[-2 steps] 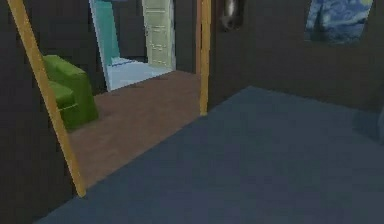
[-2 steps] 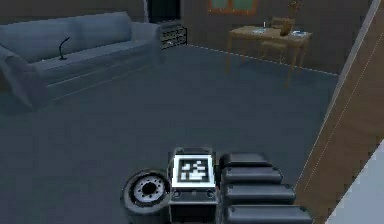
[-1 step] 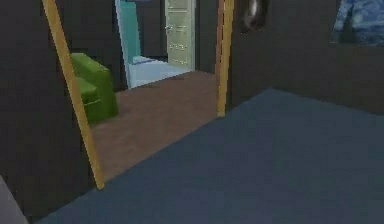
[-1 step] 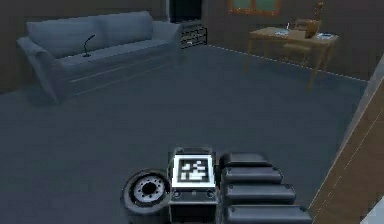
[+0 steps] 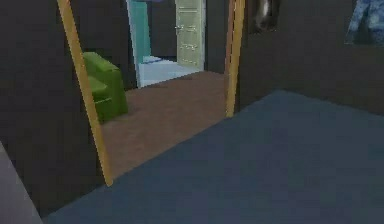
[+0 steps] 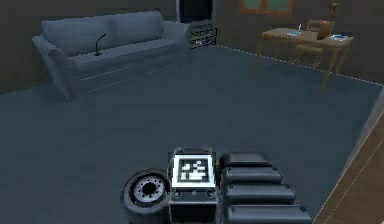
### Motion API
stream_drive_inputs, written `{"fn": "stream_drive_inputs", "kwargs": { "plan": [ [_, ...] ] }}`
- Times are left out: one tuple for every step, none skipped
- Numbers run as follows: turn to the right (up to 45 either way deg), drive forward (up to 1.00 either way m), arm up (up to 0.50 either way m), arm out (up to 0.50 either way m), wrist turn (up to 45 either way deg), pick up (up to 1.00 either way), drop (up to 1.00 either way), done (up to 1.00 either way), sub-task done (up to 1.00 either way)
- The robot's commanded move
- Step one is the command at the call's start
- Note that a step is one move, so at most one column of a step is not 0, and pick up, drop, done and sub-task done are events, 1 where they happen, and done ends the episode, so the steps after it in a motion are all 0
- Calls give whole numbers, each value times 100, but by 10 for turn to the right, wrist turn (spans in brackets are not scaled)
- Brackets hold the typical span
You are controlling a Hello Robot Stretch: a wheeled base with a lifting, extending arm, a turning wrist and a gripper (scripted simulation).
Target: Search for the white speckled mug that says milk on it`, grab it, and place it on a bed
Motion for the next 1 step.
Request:
{"fn": "stream_drive_inputs", "kwargs": {
  "plan": [
    [450, 0, 0, 0, 0, 0, 0, 0, 0]
  ]
}}
